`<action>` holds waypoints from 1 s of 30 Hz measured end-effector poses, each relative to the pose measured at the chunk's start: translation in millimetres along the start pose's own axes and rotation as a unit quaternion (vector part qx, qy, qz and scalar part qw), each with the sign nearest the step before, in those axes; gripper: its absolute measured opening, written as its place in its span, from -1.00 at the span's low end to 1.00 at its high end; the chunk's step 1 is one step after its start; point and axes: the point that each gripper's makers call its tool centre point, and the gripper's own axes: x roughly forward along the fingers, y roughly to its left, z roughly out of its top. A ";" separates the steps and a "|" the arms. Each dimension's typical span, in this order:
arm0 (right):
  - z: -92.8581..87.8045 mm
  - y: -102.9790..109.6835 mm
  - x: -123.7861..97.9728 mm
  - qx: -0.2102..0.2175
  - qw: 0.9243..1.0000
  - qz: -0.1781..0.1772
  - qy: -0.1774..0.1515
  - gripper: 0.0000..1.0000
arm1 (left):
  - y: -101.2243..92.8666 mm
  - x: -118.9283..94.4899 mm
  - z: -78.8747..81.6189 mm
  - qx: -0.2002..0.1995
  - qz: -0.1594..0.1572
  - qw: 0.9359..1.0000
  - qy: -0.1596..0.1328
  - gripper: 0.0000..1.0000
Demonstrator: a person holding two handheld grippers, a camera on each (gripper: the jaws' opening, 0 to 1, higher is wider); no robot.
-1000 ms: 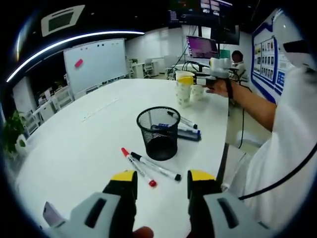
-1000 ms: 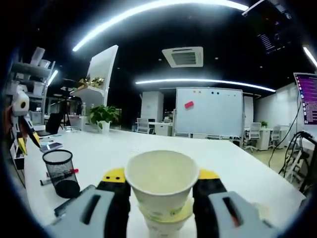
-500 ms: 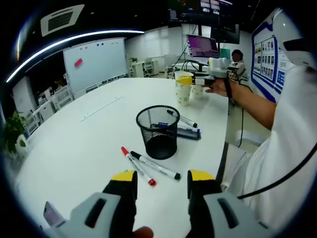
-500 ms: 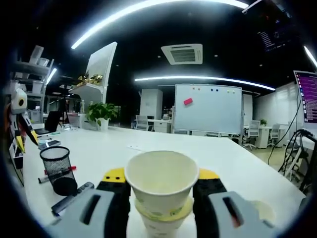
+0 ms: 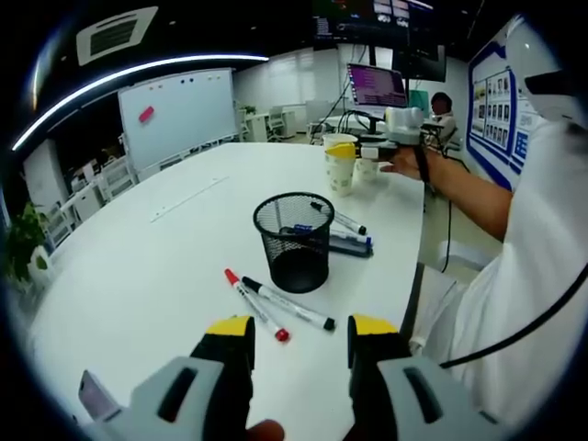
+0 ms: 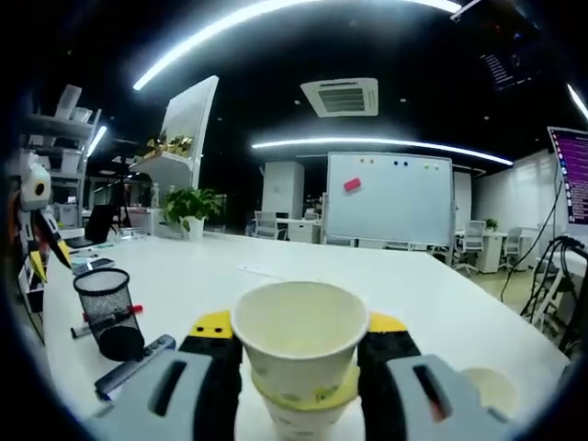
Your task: Place the scattered laser pointers and whiteboard markers into the pen holder and stack the scattered paper cups together
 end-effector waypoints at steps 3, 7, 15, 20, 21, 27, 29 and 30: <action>-2.8 0.7 0.0 -0.001 1.000 0.000 0.004 0.00 | -0.2 0.2 -0.9 -0.001 -0.001 1.000 0.000 -0.17; -4.0 1.9 -0.1 -0.003 1.000 0.004 0.005 0.00 | -0.2 0.2 -1.1 -0.001 -0.002 1.000 -0.001 -0.17; -8.0 3.0 1.0 -0.016 1.000 0.004 0.014 0.00 | -0.2 -0.2 -2.2 -0.002 -0.003 1.000 -0.002 -0.17; -10.1 3.3 2.0 -0.019 1.000 0.006 0.017 0.00 | 0.3 -1.6 -3.0 -0.003 -0.001 1.000 -0.003 -0.17; -10.5 3.4 2.2 -0.019 1.000 0.007 0.018 0.00 | 0.4 -1.9 -3.0 -0.003 -0.001 1.000 -0.003 -0.17; -13.5 4.2 3.4 -0.032 0.999 0.006 0.024 0.00 | 0.9 -3.1 -3.4 -0.003 0.000 1.000 -0.004 -0.17; -14.1 4.1 3.6 -0.032 0.999 0.006 0.026 0.00 | 1.0 -3.6 -3.5 -0.003 0.000 1.000 -0.004 -0.17; -14.1 4.2 3.5 -0.032 0.999 0.006 0.026 0.00 | 1.6 -3.9 -3.4 -0.003 0.001 1.000 -0.005 -0.17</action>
